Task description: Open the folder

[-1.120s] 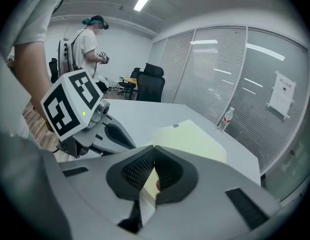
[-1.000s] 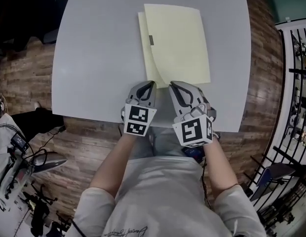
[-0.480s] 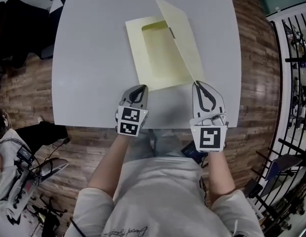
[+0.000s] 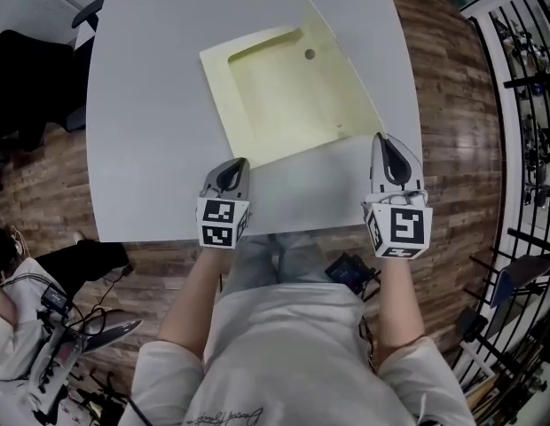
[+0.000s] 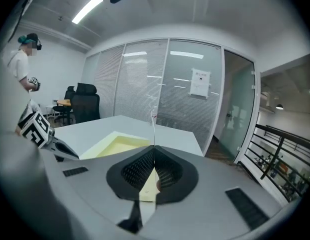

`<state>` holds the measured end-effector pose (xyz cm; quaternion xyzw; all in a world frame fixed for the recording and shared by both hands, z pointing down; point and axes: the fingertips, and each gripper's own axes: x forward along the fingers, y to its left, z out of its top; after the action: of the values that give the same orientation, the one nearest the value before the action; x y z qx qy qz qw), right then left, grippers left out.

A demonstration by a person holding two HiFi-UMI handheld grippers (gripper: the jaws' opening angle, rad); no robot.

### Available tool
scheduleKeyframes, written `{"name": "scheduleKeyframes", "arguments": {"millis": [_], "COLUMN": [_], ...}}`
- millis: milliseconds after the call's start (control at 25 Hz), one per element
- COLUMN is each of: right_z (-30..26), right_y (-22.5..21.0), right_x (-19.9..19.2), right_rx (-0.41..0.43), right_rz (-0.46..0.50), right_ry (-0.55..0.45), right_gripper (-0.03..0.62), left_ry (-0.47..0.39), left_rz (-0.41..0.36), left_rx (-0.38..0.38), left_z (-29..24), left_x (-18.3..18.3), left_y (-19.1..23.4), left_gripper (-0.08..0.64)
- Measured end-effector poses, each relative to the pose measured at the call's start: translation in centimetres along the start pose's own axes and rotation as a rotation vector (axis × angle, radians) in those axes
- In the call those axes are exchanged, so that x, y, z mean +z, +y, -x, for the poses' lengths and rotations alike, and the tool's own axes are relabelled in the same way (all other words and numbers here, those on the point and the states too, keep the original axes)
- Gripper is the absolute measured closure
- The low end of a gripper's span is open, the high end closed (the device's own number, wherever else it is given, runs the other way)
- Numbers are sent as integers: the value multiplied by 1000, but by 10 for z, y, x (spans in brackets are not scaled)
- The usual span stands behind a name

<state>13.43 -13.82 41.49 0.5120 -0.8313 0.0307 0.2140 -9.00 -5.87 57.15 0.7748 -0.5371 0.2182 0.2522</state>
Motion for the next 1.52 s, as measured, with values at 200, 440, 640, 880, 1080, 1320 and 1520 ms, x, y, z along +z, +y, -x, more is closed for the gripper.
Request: {"name": "scheduleKeyframes", "arguments": {"millis": [200,440,640,880,1080,1320,1520], "right_z": [-7,-6,-2,-8,-14,-22,-32], "right_y": [-29,-69,-100,-130,-145,-152,-157], "right_x": [-8,-31,-54,-89,-127,-169,-199], "right_rx": [-54,-118,-163,-214,-247,-253,-251], "right_rz": [-122,-236,-306,-412,-485,-577,-700], "right_ry": [-1,20,52,120,197,280,343], "right_gripper": [569,569,569,569,568,565,529], "left_ry": [4,0,11,25,24,26,26], "left_rz": [2,-11,3,13,27,33,27], "left_rx": [2,4,25,62,100,134,141], "left_z": [-1,1,2,-1,-3,-7,-9], "left_x": [-1,-2,-1,3,5,8,9], "left_y": [5,0,2,22,40,56,64], "left_gripper": [551,551,551,551,551,551,551]}}
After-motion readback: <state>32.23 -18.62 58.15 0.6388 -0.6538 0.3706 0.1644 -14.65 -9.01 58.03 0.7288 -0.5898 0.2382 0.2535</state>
